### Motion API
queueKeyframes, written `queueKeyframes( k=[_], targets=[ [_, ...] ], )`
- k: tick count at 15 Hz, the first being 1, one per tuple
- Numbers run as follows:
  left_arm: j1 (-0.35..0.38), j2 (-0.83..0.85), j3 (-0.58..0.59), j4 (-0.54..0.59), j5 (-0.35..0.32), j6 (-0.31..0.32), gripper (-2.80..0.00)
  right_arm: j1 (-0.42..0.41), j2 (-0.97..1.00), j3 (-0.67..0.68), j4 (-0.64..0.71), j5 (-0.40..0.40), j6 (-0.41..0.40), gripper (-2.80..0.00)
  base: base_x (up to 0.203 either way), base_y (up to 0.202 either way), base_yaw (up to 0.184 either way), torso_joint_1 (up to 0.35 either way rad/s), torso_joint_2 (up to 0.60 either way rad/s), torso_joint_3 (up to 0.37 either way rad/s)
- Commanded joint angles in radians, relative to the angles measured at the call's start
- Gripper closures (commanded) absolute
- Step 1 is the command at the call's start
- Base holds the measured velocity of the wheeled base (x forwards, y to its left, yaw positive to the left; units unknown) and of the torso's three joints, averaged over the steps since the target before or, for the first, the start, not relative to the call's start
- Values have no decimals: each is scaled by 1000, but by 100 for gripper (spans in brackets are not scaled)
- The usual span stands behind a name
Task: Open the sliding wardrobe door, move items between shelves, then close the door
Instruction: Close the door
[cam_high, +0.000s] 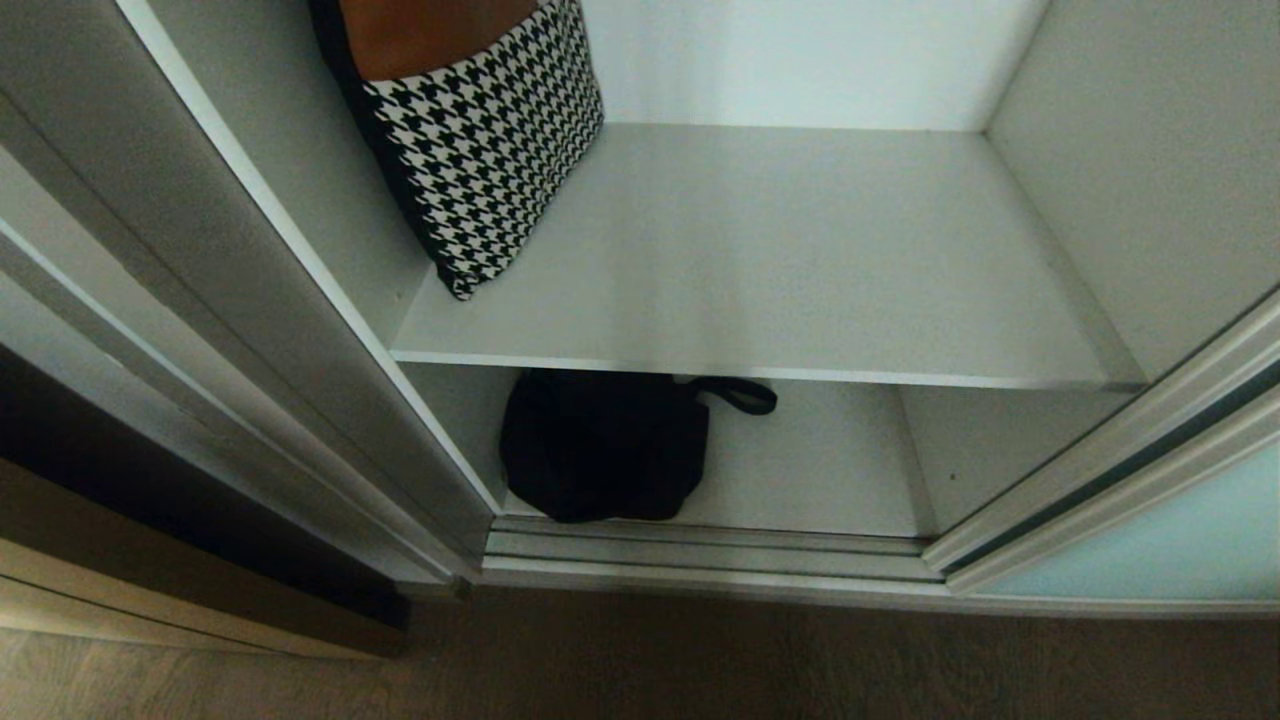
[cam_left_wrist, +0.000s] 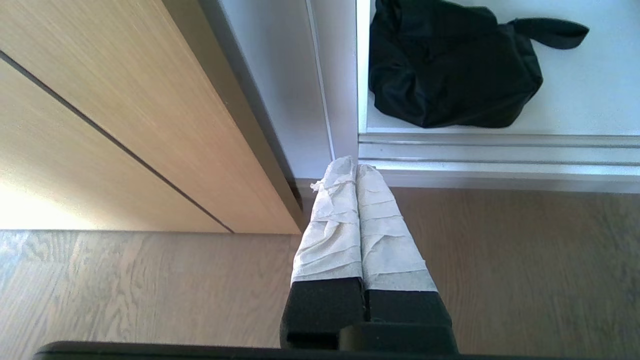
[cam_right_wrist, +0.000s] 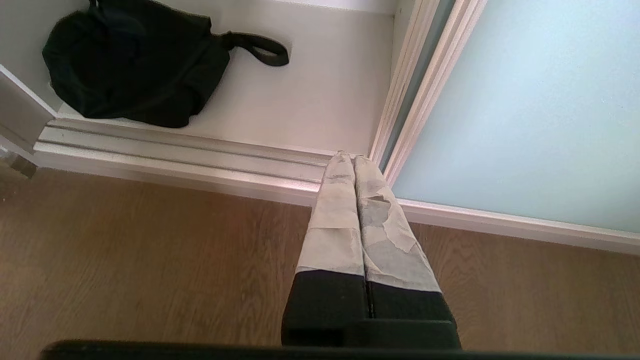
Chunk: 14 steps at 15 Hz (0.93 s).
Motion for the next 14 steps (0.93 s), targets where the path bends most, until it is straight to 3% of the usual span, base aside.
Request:
queueKeyframes(
  k=[1, 14],
  targets=[
    [0, 2, 0, 1, 0, 0, 0, 0, 0, 0, 0, 0, 1, 0, 0, 0, 0, 15, 3, 126],
    [0, 2, 0, -1, 2, -7, 0, 0, 0, 0, 0, 0, 0, 0, 0, 0, 0, 0, 1, 11]
  ],
)
